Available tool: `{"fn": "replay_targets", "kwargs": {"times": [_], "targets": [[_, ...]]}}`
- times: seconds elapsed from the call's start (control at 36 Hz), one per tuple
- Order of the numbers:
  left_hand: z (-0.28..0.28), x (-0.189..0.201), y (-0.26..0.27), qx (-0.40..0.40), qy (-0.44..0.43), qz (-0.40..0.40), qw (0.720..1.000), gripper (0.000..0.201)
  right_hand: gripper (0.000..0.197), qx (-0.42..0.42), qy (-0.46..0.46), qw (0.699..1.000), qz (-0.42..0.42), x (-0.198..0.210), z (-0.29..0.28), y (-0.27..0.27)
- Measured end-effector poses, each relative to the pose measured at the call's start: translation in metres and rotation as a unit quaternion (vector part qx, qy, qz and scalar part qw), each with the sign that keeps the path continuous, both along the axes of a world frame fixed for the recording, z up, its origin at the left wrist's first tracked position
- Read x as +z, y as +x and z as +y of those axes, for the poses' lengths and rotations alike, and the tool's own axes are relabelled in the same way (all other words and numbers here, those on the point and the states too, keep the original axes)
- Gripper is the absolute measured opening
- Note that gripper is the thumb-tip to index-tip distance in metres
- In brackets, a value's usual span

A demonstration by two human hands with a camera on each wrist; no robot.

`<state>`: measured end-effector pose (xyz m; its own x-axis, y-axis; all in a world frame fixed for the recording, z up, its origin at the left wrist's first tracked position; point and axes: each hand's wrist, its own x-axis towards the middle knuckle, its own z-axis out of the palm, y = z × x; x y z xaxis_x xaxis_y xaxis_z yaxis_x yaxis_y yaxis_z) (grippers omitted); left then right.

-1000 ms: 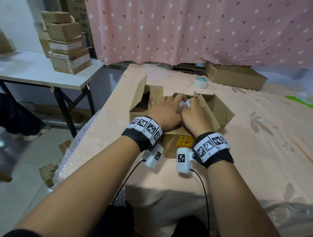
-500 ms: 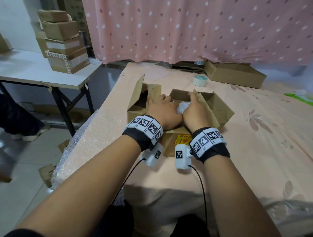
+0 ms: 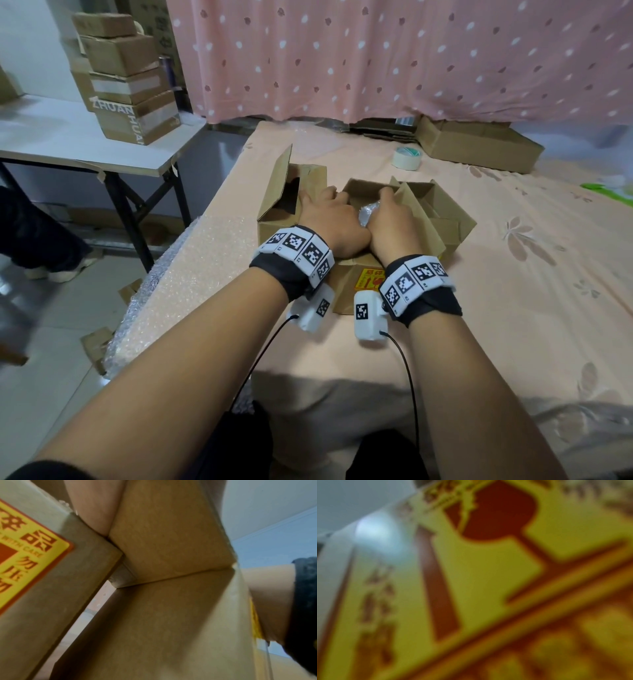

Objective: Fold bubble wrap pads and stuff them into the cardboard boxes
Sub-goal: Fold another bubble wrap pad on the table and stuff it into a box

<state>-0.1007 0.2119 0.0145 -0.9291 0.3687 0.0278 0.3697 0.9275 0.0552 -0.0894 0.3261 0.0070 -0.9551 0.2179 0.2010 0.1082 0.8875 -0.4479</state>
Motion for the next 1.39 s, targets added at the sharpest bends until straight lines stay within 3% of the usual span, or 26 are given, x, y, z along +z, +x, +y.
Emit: {"fn": "replay_targets", "kwargs": {"times": [0.14, 0.39, 0.94, 1.19, 1.31, 1.39], "targets": [[0.001, 0.002, 0.001, 0.002, -0.011, -0.007, 1.0, 0.058, 0.04, 0.01, 0.01, 1.0, 0.018, 0.001, 0.0, 0.004], [0.002, 0.002, -0.001, 0.002, -0.026, -0.004, 1.0, 0.058, 0.036, 0.02, -0.087, 0.995, 0.035, 0.004, 0.003, 0.01], [0.003, 0.001, -0.003, 0.011, -0.023, -0.009, 1.0, 0.054, 0.05, 0.014, -0.123, 0.99, 0.061, 0.001, 0.008, 0.004], [0.002, 0.002, -0.001, 0.007, -0.023, 0.0, 1.0, 0.054, 0.043, 0.033, -0.097, 0.992, 0.069, -0.001, 0.007, 0.009], [0.001, 0.002, 0.001, 0.001, -0.027, 0.003, 1.0, 0.059, 0.049, 0.052, -0.033, 0.987, 0.15, -0.001, 0.006, 0.015], [0.001, 0.001, 0.002, 0.001, -0.022, 0.003, 1.0, 0.064, 0.042, 0.078, 0.015, 0.969, 0.232, -0.003, 0.006, 0.015]]}}
